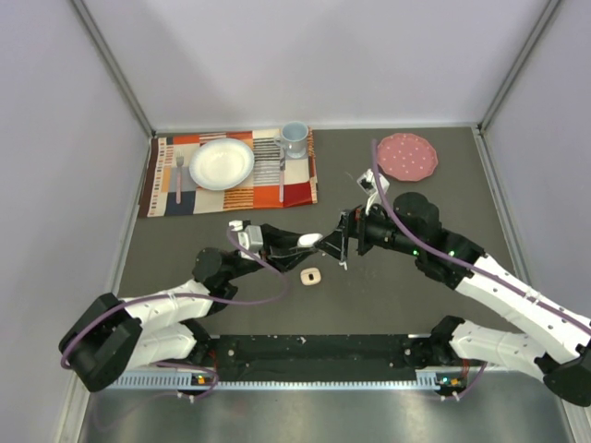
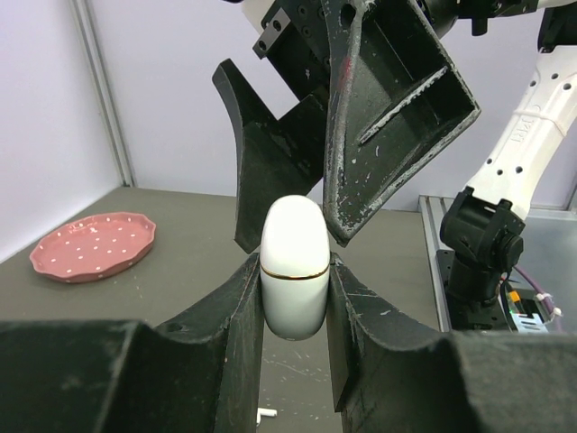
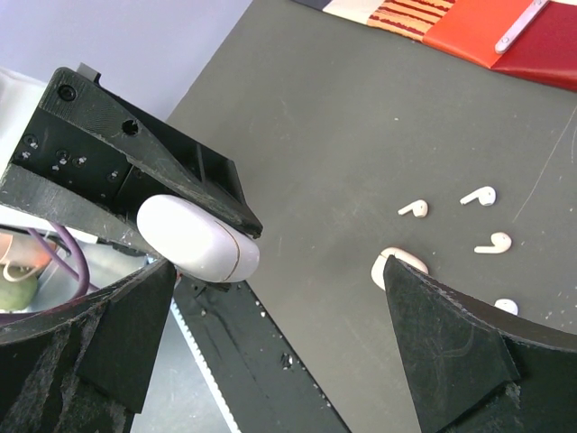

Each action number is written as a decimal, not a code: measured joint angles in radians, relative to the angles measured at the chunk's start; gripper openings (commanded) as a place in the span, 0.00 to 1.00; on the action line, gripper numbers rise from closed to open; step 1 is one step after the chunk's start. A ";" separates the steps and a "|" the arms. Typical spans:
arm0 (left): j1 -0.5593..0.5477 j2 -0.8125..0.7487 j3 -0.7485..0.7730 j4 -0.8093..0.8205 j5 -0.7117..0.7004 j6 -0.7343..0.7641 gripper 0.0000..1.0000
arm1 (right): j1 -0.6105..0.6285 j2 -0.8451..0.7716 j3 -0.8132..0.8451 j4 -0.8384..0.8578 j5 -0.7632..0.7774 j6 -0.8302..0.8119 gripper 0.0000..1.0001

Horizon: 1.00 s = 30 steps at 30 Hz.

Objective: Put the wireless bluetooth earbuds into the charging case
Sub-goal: Open the charging case.

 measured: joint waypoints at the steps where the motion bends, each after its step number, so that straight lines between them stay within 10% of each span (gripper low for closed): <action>1: 0.001 -0.001 0.000 0.000 0.001 -0.001 0.00 | 0.000 0.000 0.000 0.000 0.001 0.000 0.99; 30: -0.005 -0.075 -0.035 -0.054 0.026 0.002 0.00 | 0.005 0.013 0.000 0.088 0.059 0.061 0.99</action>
